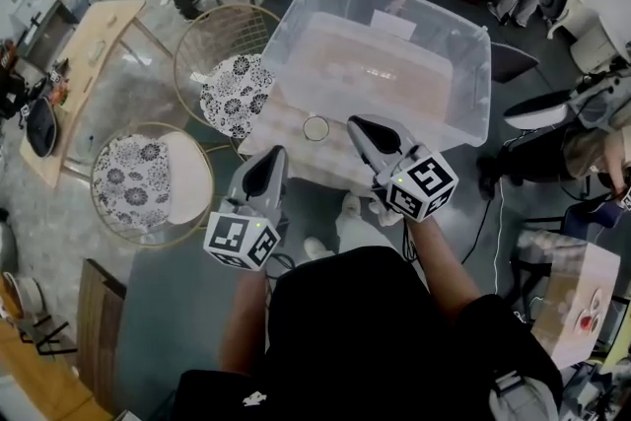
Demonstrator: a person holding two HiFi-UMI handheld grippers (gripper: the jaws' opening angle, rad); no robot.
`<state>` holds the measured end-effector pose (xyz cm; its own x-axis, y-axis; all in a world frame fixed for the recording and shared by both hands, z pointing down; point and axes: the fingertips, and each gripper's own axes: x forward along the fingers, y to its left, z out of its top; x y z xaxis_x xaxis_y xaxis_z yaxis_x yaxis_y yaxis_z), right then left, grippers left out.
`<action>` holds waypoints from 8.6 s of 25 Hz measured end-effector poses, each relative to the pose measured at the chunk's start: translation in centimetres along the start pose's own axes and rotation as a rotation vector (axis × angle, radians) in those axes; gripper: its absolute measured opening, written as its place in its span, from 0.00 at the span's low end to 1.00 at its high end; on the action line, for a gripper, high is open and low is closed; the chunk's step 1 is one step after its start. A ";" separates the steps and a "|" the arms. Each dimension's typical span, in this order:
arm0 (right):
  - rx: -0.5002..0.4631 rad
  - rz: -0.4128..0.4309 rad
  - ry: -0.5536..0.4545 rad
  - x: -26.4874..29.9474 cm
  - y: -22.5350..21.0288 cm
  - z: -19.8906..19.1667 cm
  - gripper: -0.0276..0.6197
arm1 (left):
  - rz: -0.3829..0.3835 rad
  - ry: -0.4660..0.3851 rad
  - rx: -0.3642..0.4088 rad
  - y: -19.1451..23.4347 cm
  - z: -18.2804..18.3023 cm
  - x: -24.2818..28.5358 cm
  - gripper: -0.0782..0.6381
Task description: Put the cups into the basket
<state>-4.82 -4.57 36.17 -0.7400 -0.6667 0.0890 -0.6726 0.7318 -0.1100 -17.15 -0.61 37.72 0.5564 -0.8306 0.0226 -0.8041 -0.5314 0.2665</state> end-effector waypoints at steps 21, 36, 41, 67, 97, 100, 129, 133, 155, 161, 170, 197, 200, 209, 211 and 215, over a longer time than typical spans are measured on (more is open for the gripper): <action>0.077 -0.035 0.189 -0.9 -7.5 -7.6 0.04 | 0.009 0.056 -0.021 -0.1 -1.2 6.6 0.12; 0.026 -0.014 0.635 0.2 -10.9 -24.0 0.12 | 0.043 0.115 -0.018 0.8 -2.7 9.6 0.12; 0.010 0.026 0.813 -0.1 -11.0 -29.4 0.22 | 0.041 0.131 -0.032 0.6 -3.3 10.2 0.12; -0.493 0.272 1.368 0.0 -10.4 -37.9 0.16 | 0.058 0.158 -0.060 0.9 -4.7 10.2 0.12; -0.376 0.254 1.171 -0.9 -8.7 -31.5 0.08 | 0.039 0.156 -0.073 1.1 -4.8 11.3 0.12; -0.375 0.264 1.121 -1.0 -7.8 -29.2 0.08 | 0.036 0.154 -0.073 1.0 -4.8 11.4 0.12; -0.283 0.144 0.514 -0.4 -10.0 -1.9 0.08 | -0.039 0.159 -0.060 -1.6 -4.7 13.4 0.12; -0.285 0.079 0.527 0.1 -14.1 -1.5 0.08 | -0.041 0.163 -0.054 -1.8 -4.6 13.7 0.12; -0.164 0.045 1.014 2.8 -29.3 -20.0 0.08 | 0.033 0.190 -0.057 -0.8 -5.3 16.2 0.12; -0.198 0.072 1.138 3.0 -30.8 -24.4 0.08 | 0.082 0.193 -0.066 0.1 -5.5 15.9 0.12; -0.345 0.102 1.291 3.0 -32.1 -29.6 0.08 | 0.113 0.192 -0.067 0.4 -5.8 16.0 0.12; -0.348 0.229 1.337 3.1 -29.6 -33.2 0.28 | 0.126 0.188 -0.063 1.2 -5.6 16.3 0.12; -0.353 0.193 1.326 2.9 -30.0 -32.5 0.28 | 0.121 0.183 -0.062 1.3 -5.3 16.2 0.12; -0.319 0.123 1.245 2.6 -30.3 -29.2 0.28 | 0.103 0.175 -0.064 1.2 -5.3 16.0 0.12; -0.307 0.111 1.215 2.7 -30.2 -28.2 0.26 | 0.098 0.171 -0.060 1.1 -5.1 16.1 0.12; -0.269 0.107 1.104 3.4 -29.3 -25.2 0.18 | 0.089 0.167 -0.056 1.0 -4.9 15.9 0.12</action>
<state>12.15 -24.77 64.70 -0.3076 -0.2085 0.9284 -0.4872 0.8726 0.0346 -8.12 -13.56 43.04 0.5141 -0.8324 0.2067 -0.8415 -0.4429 0.3095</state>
